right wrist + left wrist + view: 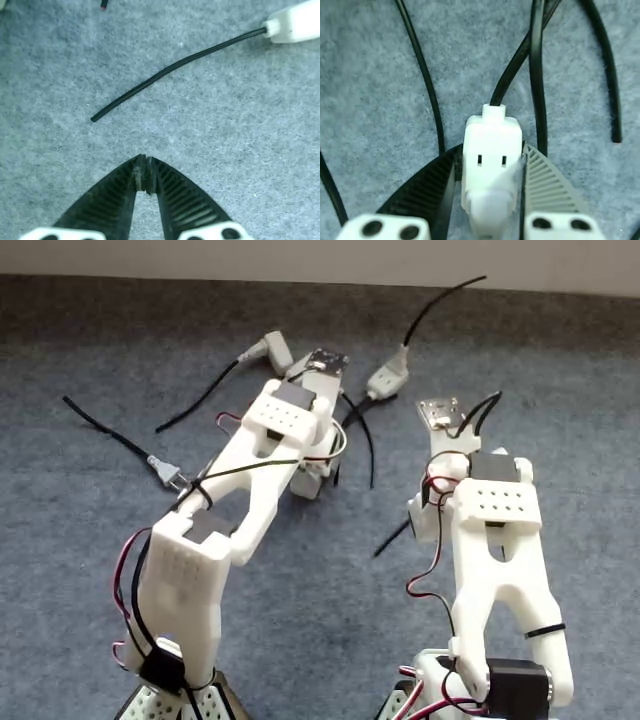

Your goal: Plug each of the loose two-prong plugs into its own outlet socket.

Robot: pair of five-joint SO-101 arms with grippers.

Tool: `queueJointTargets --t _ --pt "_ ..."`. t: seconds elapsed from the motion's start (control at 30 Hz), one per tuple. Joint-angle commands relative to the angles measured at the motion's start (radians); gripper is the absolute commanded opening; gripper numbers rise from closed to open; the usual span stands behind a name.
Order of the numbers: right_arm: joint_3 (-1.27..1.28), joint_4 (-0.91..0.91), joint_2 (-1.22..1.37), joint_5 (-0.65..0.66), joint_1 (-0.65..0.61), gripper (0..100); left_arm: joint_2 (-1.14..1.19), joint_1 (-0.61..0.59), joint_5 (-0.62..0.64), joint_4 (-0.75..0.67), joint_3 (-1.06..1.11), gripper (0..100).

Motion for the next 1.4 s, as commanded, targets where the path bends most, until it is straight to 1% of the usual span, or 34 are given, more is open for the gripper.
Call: queueJointTargets --t 0.0,0.07,0.27,0.3,0.37,0.5,0.6,0.7,0.87,1.0,1.1,1.37 --pt "-0.004 -0.005 -0.001 0.003 -0.005 0.7 -0.012 -0.022 -0.002 -0.003 -0.124 3" --pt "-0.004 -0.005 -0.001 0.003 -0.005 0.7 -0.012 -0.036 -0.002 0.028 -0.206 3" --pt "-0.004 -0.005 -0.001 0.003 -0.005 0.7 -0.004 -0.085 -0.003 0.187 -0.526 3" --pt "-0.004 -0.005 -0.001 0.003 -0.005 0.7 -0.004 -0.094 -0.011 0.207 -0.57 3" --pt "-0.004 -0.005 -0.001 0.003 -0.005 0.7 -0.004 -0.101 -0.078 0.235 -0.642 3" --pt "-0.004 -0.007 -0.001 0.003 -0.005 0.7 -0.004 -0.105 -0.173 0.238 -0.691 3" --pt "-0.004 -0.007 -0.001 0.003 -0.005 0.7 -0.004 -0.116 -0.192 0.238 -0.69 3" --pt "-0.004 -0.007 -0.001 0.003 -0.005 0.7 -0.004 -0.148 -0.189 0.18 -0.69 3" --pt "-0.004 -0.007 -0.001 0.003 -0.005 0.7 -0.001 -0.209 -0.192 -0.009 -0.685 3" --pt "-0.004 -0.007 -0.001 0.003 -0.005 0.7 0.012 -0.228 -0.193 -0.117 -0.685 4" --pt "-0.004 -0.007 -0.001 0.003 -0.005 0.7 0.084 -0.226 -0.193 -0.186 -0.69 8" --pt "0.038 -0.05 -0.001 0.003 -0.007 0.7 0.302 -0.228 -0.193 -0.324 -0.691 9"
